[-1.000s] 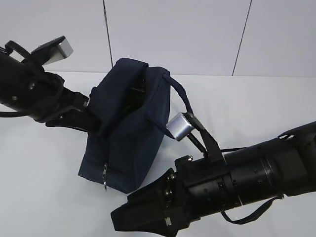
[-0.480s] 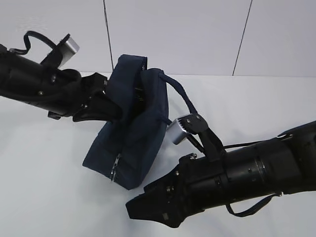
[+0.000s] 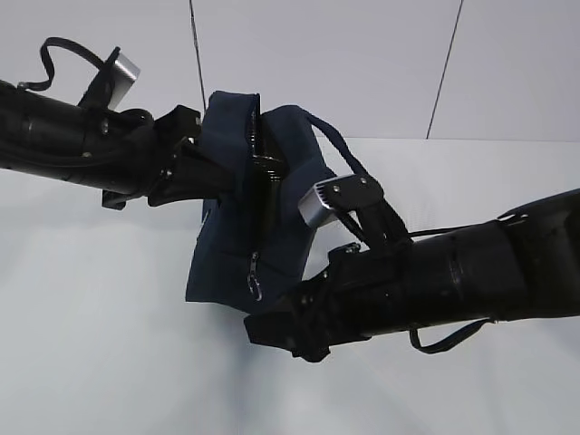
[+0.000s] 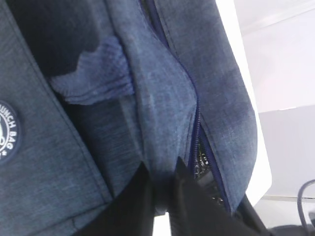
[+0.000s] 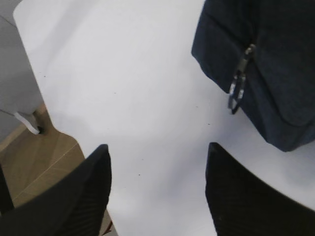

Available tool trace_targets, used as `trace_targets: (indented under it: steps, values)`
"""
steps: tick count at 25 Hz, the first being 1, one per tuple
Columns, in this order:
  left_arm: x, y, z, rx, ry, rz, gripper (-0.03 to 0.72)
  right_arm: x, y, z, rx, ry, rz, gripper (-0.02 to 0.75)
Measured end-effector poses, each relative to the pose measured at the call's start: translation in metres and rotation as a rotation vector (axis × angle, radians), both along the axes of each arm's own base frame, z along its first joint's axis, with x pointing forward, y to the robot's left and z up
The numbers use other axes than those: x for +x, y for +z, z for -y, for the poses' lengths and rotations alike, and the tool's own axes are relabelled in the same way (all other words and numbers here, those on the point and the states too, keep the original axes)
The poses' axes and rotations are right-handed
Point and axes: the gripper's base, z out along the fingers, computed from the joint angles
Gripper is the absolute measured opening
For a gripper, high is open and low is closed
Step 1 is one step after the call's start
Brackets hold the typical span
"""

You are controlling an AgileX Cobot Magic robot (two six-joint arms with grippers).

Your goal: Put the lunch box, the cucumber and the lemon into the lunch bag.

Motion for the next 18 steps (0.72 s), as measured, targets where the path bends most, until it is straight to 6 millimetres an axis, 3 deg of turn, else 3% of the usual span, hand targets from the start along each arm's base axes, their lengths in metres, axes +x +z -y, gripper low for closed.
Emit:
trace_targets:
  steps: [8, 18]
  values:
    - [-0.0011, -0.0004, 0.0003, 0.011, -0.023, 0.011, 0.018, 0.0061, -0.0049, 0.0061, -0.078, -0.074, 0.018, 0.459]
    - [-0.0036, -0.0001, 0.0016, 0.013, -0.068, 0.024, 0.018, 0.0053, -0.0073, 0.0013, -0.047, -0.029, 0.007, 0.459]
